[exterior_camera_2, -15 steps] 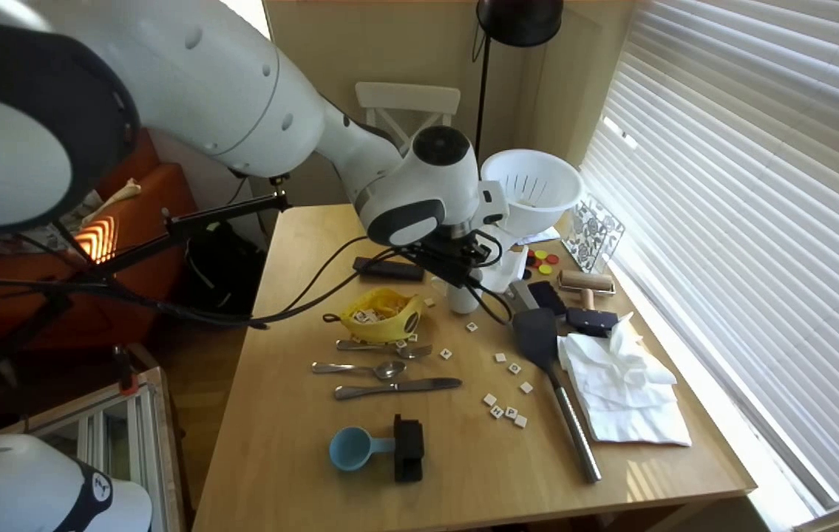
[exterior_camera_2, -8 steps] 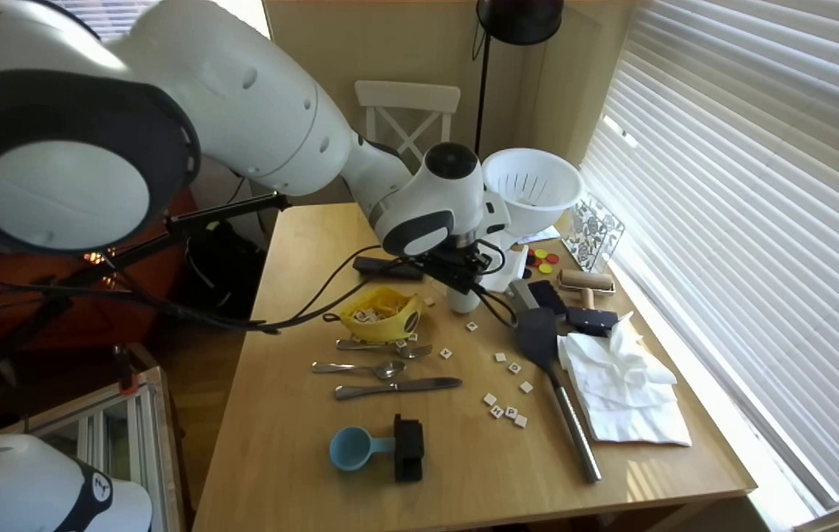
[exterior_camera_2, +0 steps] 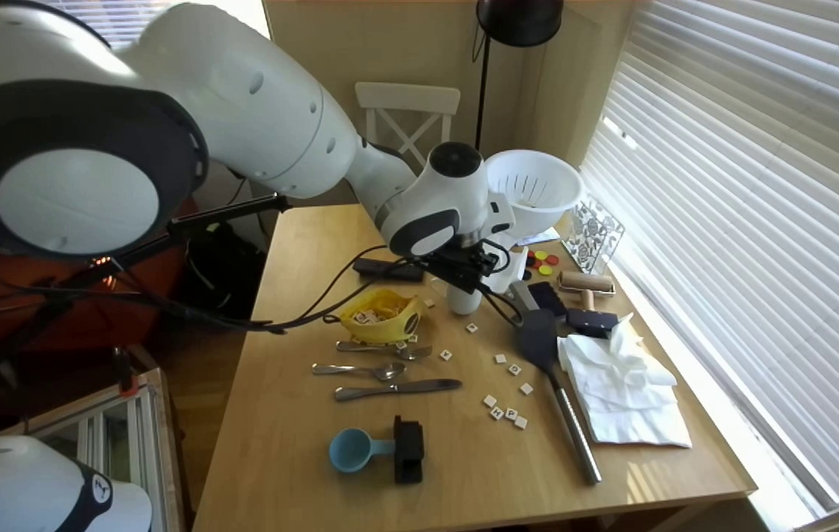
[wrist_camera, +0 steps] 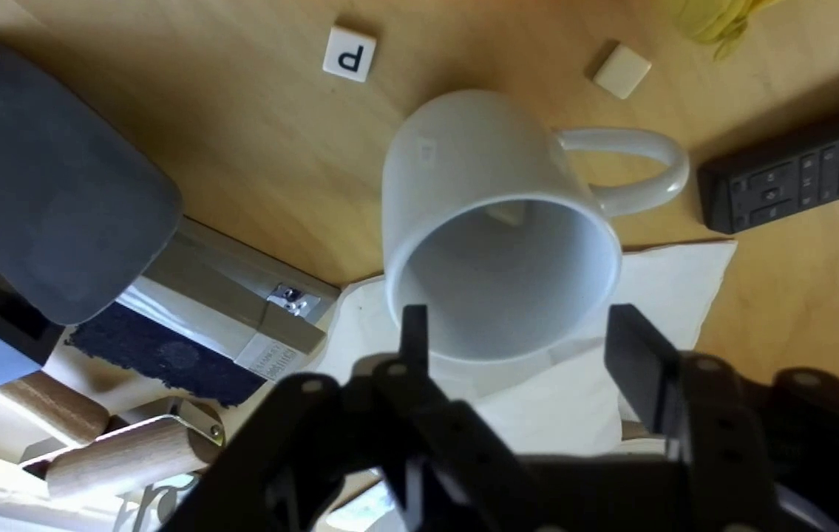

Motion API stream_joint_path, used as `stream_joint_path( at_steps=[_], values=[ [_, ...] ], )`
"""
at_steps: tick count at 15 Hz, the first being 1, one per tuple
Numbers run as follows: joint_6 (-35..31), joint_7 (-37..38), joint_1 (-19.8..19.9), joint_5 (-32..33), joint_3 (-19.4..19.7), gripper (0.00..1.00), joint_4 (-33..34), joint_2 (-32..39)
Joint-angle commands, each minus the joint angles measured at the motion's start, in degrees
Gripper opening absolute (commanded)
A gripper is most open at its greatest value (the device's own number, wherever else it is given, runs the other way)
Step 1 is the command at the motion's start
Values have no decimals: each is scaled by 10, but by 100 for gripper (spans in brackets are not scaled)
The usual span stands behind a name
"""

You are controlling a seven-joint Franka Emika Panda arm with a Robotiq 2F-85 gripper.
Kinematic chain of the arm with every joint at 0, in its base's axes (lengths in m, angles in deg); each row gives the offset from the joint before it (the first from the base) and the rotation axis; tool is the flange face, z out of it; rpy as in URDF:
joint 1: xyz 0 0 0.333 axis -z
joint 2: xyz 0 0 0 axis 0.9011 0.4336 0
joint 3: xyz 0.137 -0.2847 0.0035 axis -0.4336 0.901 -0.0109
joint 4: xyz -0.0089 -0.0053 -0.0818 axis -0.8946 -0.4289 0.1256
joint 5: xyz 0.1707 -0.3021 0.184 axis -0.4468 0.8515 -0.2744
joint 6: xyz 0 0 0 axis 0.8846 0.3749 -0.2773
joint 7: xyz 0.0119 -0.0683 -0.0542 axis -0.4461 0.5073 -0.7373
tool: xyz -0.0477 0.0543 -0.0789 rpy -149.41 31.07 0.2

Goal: Pick up one piece of the letter of the game and put it in the cup

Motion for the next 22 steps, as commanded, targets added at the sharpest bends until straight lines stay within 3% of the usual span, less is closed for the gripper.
stream_joint_path(
  at_steps=[1, 3, 6, 10, 11, 13, 17, 19, 20, 22],
  values=[
    [8, 22, -7, 18, 4, 95, -18, -33],
    [4, 23, -9, 16, 4, 100, -20, -39],
    [1, 34, -17, 15, 6, 100, -28, -55],
    [-3, 193, -99, 86, 124, 100, -86, -116],
    [39, 216, -108, 101, 139, 100, -112, -146],
    [63, 258, -124, 141, 171, 100, -173, -201],
    [134, 277, -100, 196, 190, 100, -285, -306],
    [148, 224, -72, 165, 183, 100, -338, -356],
    [139, 251, -79, 173, 177, 100, -268, -287],
    [142, 236, -66, 171, 179, 100, -310, -327]
  ],
)
